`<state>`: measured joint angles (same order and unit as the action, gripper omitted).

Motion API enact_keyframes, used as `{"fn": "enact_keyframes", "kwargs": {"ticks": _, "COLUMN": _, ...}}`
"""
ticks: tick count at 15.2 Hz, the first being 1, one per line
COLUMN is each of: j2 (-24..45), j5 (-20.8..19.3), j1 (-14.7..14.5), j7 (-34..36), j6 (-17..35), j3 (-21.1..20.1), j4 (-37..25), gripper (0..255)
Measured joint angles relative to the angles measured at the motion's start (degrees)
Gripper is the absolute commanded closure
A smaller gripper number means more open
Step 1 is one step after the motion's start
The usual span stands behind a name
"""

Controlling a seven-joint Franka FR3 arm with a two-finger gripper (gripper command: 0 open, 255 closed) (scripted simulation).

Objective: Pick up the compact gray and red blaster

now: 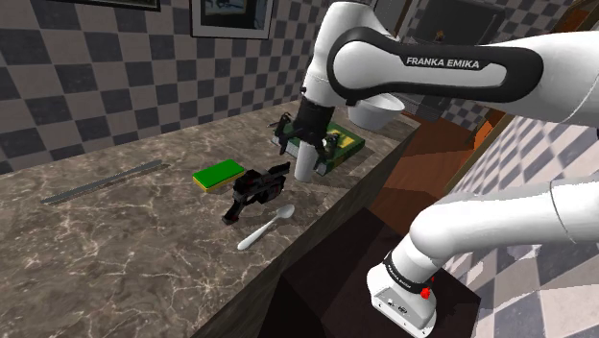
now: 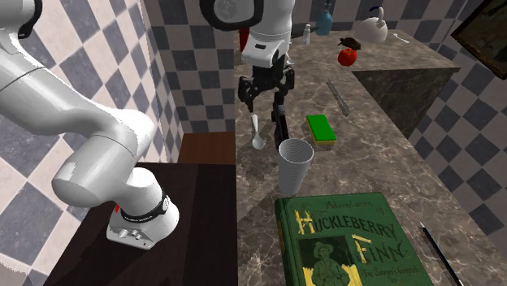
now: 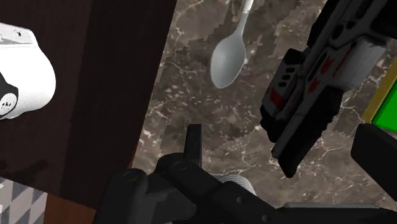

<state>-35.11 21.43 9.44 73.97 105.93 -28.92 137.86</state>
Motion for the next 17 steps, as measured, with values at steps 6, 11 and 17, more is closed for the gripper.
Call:
{"fn": "enact_keyframes", "kwargs": {"ticks": 6, "j2": 11.7, "j5": 2.4, "j1": 5.2, "j7": 19.9, "j6": 9.1, "j3": -10.0, "j4": -4.8, "gripper": 0}}
{"fn": "enact_keyframes", "kwargs": {"ticks": 11, "j2": 14.5, "j5": 2.6, "j1": 6.0, "j7": 22.8, "j6": 13.7, "j3": -12.2, "j4": -3.3, "gripper": 0}}
{"fn": "enact_keyframes", "kwargs": {"ticks": 17, "j2": 15.9, "j5": 2.6, "j1": 6.2, "j7": 22.8, "j6": 16.8, "j3": -13.2, "j4": -1.6, "gripper": 255}}
